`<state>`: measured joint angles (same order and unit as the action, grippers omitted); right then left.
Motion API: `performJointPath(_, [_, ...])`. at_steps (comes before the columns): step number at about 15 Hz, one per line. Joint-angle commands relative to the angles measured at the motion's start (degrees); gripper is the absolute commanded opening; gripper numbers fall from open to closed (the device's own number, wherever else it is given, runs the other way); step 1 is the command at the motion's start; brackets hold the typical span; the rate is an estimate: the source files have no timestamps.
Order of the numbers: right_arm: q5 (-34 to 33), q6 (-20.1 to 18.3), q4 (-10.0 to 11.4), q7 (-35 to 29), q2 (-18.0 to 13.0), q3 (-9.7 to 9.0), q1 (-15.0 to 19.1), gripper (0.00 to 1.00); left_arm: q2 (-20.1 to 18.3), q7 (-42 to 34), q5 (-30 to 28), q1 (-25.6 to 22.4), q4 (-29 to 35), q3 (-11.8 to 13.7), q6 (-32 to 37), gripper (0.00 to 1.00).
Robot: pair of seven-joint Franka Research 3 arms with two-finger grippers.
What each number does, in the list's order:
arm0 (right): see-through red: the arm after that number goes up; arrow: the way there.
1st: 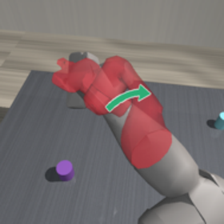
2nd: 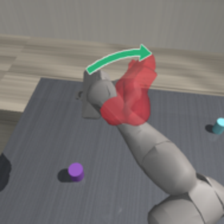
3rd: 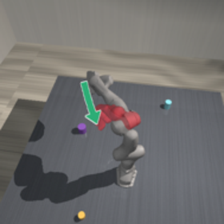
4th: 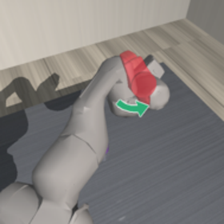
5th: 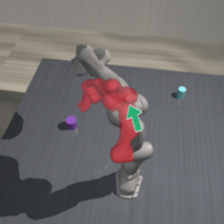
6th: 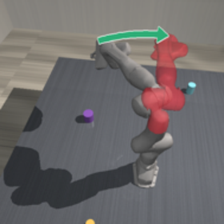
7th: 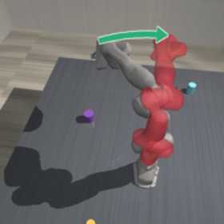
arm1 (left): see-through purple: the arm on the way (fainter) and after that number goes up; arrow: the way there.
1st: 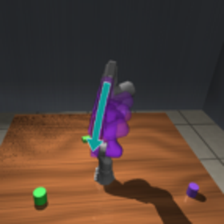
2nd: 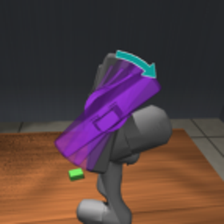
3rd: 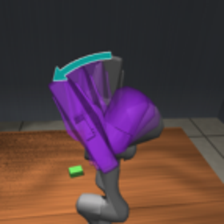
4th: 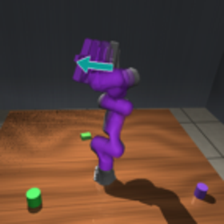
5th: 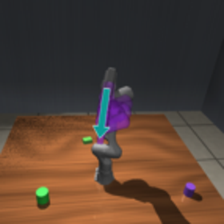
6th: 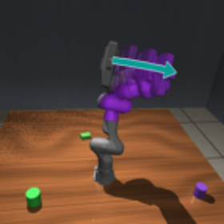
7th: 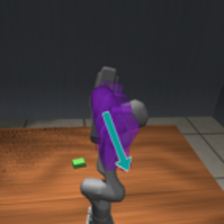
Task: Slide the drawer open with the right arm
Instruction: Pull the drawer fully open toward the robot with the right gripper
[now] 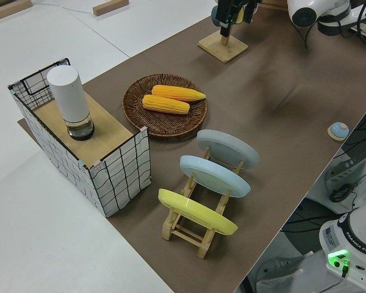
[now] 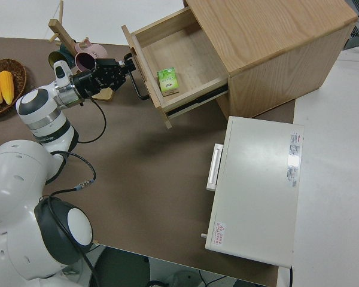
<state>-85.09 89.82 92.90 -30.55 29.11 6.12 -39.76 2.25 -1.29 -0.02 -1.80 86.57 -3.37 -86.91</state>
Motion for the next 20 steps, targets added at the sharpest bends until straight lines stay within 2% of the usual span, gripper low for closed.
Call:
performJointPath(1, [4.40,-2.46,0.01,1.73,-0.72,-0.32,-2.24,0.000,0.65,-0.56,0.98,-0.31,-1.49,-0.40,1.13,0.99])
performJointPath(6, [5.99,-3.60,-0.52,1.81,-0.90,-0.32,-4.44,0.000,0.65,-0.56,0.98,-0.31,-1.40,-0.40,1.13,0.99])
performJointPath(10, [5.99,-4.22,-0.61,1.81,-0.90,-0.32,-4.62,0.008,0.65,-0.56,0.98,-0.31,-1.49,-0.40,1.13,0.99])
performJointPath(12, [5.99,-4.30,-0.61,1.81,-0.90,-0.32,-4.62,0.187,0.65,-0.56,0.98,-0.31,-1.49,-0.40,1.13,0.99])
performJointPath(13, [5.91,-4.22,-0.61,1.81,-0.90,-0.32,-4.62,0.439,0.65,-0.56,0.98,-0.31,-1.49,-0.40,1.13,0.99])
performJointPath(14, [5.91,-4.22,-0.61,1.81,-0.90,-0.32,-4.62,0.626,0.65,-0.56,0.98,-0.31,-1.49,-0.40,1.13,0.99])
performJointPath(15, [5.91,-4.22,-0.61,1.55,-0.90,-0.32,-4.62,0.976,0.65,-0.56,0.98,-0.31,-1.40,-0.40,1.13,0.99])
performJointPath(20, [5.99,-4.31,-0.61,0.76,-0.81,-0.32,-4.71,0.992,0.65,-0.56,0.98,-0.31,-1.49,-0.40,1.13,0.99])
